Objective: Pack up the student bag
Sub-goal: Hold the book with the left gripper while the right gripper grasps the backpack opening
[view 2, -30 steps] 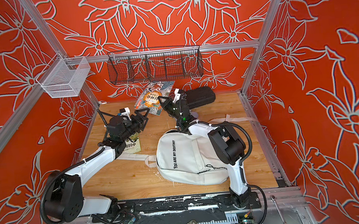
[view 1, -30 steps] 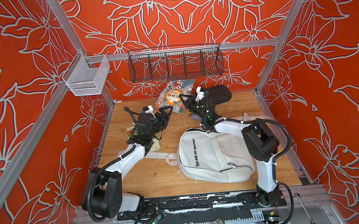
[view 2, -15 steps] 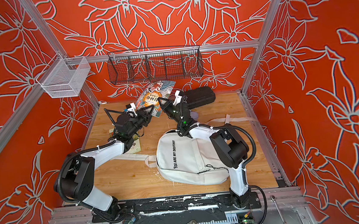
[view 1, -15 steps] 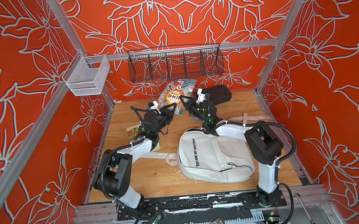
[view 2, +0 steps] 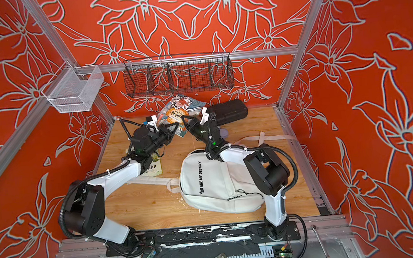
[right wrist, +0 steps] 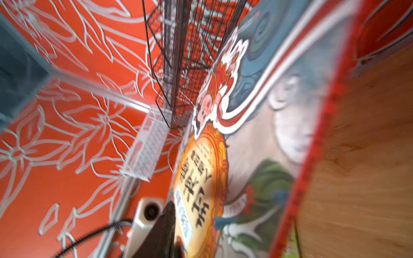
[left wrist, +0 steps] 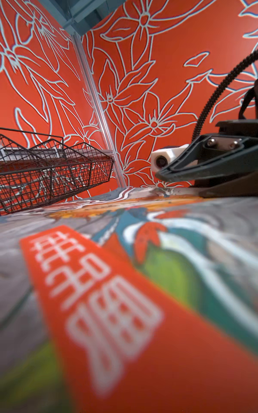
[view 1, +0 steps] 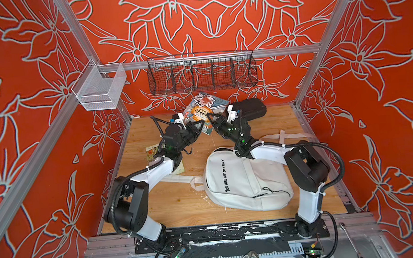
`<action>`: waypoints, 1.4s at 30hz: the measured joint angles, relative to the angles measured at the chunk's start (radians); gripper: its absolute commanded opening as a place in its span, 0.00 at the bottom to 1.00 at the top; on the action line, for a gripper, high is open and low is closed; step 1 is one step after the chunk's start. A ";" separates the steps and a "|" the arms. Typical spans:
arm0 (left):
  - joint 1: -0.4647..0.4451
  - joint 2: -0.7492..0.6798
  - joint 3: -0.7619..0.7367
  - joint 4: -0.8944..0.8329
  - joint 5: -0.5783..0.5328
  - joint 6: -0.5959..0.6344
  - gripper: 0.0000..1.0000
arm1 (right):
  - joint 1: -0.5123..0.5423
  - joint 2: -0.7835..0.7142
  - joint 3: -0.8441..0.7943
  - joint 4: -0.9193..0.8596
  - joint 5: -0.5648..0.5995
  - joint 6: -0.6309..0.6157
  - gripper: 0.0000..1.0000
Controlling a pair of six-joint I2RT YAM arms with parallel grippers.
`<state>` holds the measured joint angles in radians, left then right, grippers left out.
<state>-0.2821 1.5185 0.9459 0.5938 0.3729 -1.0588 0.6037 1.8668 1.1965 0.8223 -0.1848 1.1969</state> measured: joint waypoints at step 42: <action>0.368 -0.325 0.240 -1.072 0.195 0.700 0.00 | 0.272 -0.007 0.369 -1.582 0.204 -0.746 0.33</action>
<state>0.0856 1.1938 1.1854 -0.4782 0.5674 -0.3584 0.8761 1.8595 1.5654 -0.7601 0.0196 0.4511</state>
